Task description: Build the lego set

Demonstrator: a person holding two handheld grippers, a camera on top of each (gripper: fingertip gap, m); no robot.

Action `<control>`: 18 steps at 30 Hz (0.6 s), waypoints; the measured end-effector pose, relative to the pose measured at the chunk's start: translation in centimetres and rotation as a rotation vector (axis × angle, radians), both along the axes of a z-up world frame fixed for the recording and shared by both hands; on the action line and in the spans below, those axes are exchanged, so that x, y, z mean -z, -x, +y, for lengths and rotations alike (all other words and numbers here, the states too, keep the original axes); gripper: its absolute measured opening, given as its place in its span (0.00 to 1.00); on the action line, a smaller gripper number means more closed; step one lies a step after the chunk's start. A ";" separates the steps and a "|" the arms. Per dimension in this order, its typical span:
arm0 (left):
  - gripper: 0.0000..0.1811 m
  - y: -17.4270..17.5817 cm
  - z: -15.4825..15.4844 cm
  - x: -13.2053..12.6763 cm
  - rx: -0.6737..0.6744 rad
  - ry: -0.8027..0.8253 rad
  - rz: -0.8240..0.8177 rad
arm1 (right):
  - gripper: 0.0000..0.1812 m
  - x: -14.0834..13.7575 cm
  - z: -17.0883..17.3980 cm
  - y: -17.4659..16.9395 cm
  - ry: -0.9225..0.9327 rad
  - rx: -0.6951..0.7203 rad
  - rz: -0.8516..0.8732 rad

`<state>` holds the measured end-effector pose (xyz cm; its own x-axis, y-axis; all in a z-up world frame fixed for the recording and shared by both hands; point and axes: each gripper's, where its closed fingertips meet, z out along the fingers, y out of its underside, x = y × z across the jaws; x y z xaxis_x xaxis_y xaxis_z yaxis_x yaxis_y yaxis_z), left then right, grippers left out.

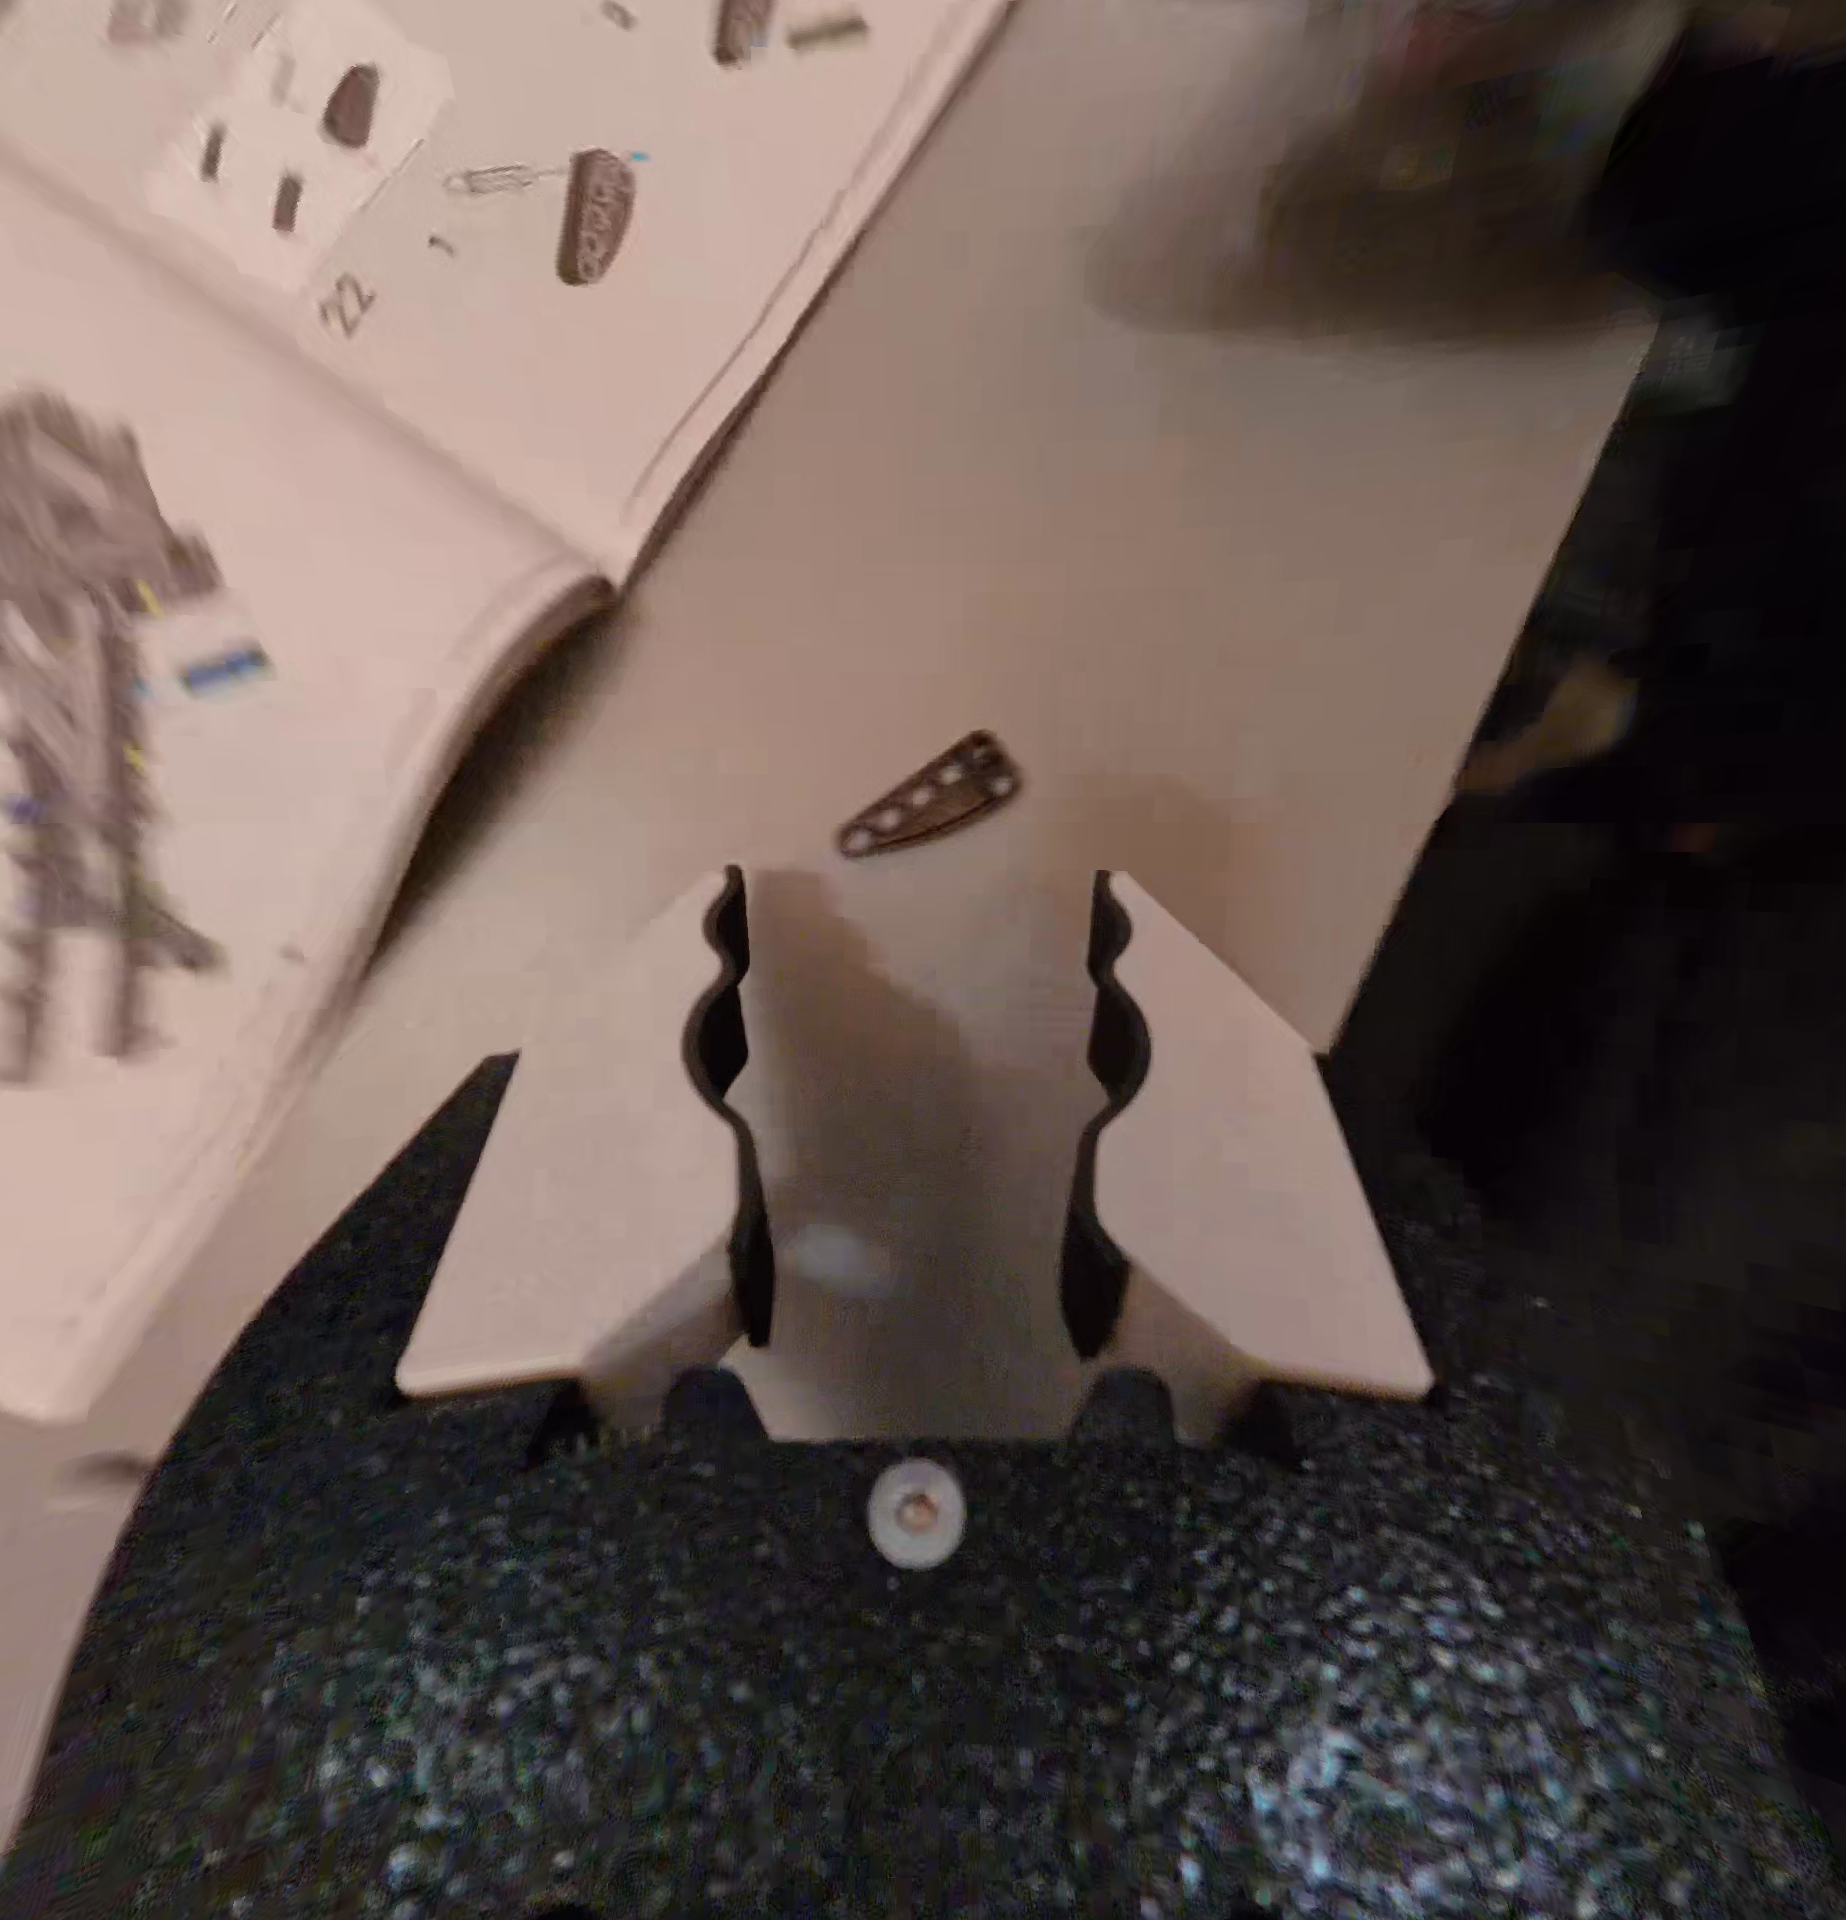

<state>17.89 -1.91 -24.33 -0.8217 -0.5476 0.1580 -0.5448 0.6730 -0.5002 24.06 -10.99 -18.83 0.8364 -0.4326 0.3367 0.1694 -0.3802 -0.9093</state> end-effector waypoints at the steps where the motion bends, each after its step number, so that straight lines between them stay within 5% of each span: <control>1: 0.35 0.5 -0.6 0.0 -0.095 0.085 0.018 | 0.00 0.0 0.0 0.0 -0.004 0.001 -0.001; 6: 0.38 0.3 -0.9 1.1 -0.266 0.065 -0.153 | 0.01 -0.1 -0.1 -0.1 -0.005 0.002 -0.003; 12: 0.21 -0.4 -2.0 1.5 -0.144 -0.002 -0.214 | 0.00 -0.1 0.1 0.0 0.002 0.001 -0.003; 15: 0.21 -0.1 -2.4 1.4 0.124 -0.016 -0.281 | 0.01 -0.2 0.6 0.5 0.005 -0.031 -0.003; 18: 0.21 0.2 -3.0 0.8 0.595 0.008 -0.533 | 0.00 0.0 1.3 1.0 0.007 -0.069 0.006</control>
<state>17.68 -4.91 -25.10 -0.9419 0.0059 -0.3359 0.2183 0.7708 -0.5985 23.10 -9.72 -18.86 0.8659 -0.3718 0.3348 0.1903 -0.3742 -0.9076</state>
